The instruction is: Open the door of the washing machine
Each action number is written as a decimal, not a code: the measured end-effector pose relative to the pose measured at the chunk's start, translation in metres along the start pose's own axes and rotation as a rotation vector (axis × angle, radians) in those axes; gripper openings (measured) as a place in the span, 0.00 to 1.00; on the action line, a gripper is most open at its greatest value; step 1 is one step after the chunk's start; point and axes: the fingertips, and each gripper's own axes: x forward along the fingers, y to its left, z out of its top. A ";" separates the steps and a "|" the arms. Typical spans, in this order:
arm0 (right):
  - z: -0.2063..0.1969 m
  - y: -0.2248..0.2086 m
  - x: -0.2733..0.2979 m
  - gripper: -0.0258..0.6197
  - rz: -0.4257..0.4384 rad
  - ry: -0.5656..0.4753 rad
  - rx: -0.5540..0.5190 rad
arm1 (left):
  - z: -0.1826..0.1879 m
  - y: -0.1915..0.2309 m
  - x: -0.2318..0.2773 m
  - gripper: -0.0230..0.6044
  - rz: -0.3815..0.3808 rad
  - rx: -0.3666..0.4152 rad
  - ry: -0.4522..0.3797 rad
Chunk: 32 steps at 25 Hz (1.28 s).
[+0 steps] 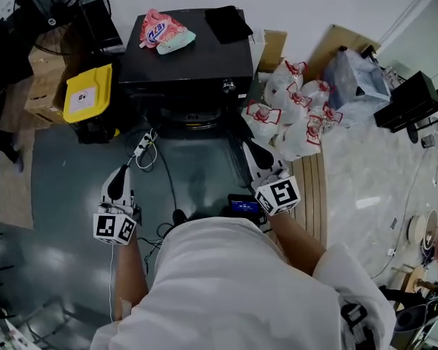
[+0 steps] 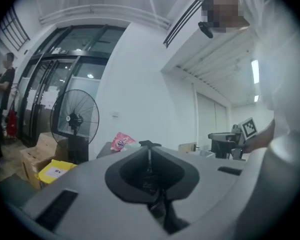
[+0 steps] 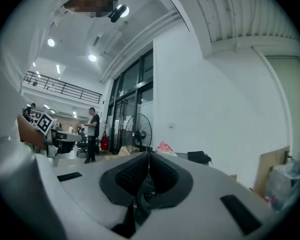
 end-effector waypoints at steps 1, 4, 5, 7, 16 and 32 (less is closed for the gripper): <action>-0.002 0.004 0.006 0.09 -0.016 0.004 -0.003 | -0.003 0.007 0.004 0.07 -0.010 0.009 0.010; -0.003 0.012 0.022 0.09 -0.057 0.005 -0.001 | -0.012 0.030 0.010 0.07 0.004 0.032 0.031; -0.004 0.013 0.027 0.09 -0.068 0.007 0.005 | -0.015 0.038 0.011 0.07 0.015 0.037 0.038; -0.006 0.014 0.037 0.09 -0.082 0.015 0.013 | -0.018 0.053 0.014 0.07 0.031 0.034 0.052; -0.024 0.013 0.051 0.09 -0.054 0.068 -0.015 | -0.032 0.058 0.043 0.07 -0.022 -0.012 0.075; -0.032 0.001 0.047 0.09 -0.070 0.072 0.003 | -0.025 0.044 0.051 0.07 -0.024 -0.003 0.055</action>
